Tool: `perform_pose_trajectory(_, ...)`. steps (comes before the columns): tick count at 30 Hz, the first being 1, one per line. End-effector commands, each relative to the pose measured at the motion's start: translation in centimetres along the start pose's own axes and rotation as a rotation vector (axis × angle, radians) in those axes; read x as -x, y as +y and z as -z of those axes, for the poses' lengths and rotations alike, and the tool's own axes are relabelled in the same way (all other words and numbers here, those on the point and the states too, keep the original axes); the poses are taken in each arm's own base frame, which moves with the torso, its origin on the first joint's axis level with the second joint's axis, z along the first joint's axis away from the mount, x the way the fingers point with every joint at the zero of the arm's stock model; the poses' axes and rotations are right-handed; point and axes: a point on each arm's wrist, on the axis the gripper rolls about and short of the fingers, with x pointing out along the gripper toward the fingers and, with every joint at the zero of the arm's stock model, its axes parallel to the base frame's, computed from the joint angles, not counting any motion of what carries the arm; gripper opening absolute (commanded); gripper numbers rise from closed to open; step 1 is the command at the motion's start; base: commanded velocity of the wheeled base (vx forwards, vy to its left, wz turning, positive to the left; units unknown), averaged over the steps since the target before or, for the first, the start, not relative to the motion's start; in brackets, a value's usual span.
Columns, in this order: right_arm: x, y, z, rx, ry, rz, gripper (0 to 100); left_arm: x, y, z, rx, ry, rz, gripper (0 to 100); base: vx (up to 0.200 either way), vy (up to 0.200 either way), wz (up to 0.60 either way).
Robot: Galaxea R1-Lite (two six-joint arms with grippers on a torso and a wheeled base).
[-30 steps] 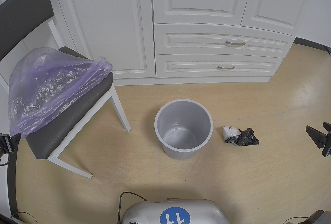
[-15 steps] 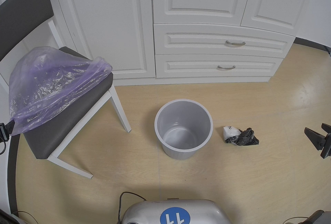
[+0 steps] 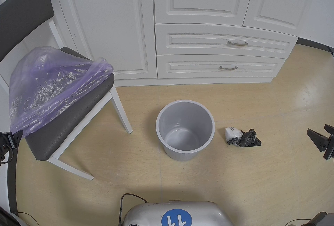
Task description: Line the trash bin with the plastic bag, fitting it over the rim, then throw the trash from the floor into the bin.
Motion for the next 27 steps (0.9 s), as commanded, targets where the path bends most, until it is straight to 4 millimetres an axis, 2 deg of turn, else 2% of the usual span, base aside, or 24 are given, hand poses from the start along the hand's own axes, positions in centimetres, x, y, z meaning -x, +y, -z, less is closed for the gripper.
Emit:
perform_pose_trajectory(1, 0.0, 0.0, 0.0, 0.000, -0.001, 0.000, 100, -1.5, 0.0, 1.2, 0.013, 0.055, 0.021, 100, 0.000, 0.000, 0.00)
perform_pose_trajectory(7, 0.0, 0.0, 0.0, 0.000, 0.001, 0.000, 100, -2.2, 0.4, 1.3, 0.008, 0.020, 0.008, 100, 0.000, 0.000, 0.00)
perform_pose_trajectory(15, 0.1, 0.1, 0.0, 0.002, -0.003, -0.011, 100, -2.3, 1.8, 0.3, 0.001, -0.085, -0.044, 100, 0.000, 0.000, 0.00)
perform_pose_trajectory(21, 0.2, 0.3, 0.0, 0.007, -0.007, -0.033, 100, -2.3, 1.7, -0.2, 0.039, -0.162, -0.034, 100, 0.000, 0.000, 0.00)
perform_pose_trajectory(27, 0.2, 0.3, 0.0, 0.007, -0.007, -0.033, 100, -2.8, 1.7, 0.3, 0.027, -0.207, -0.023, 100, 0.000, 0.000, 0.00)
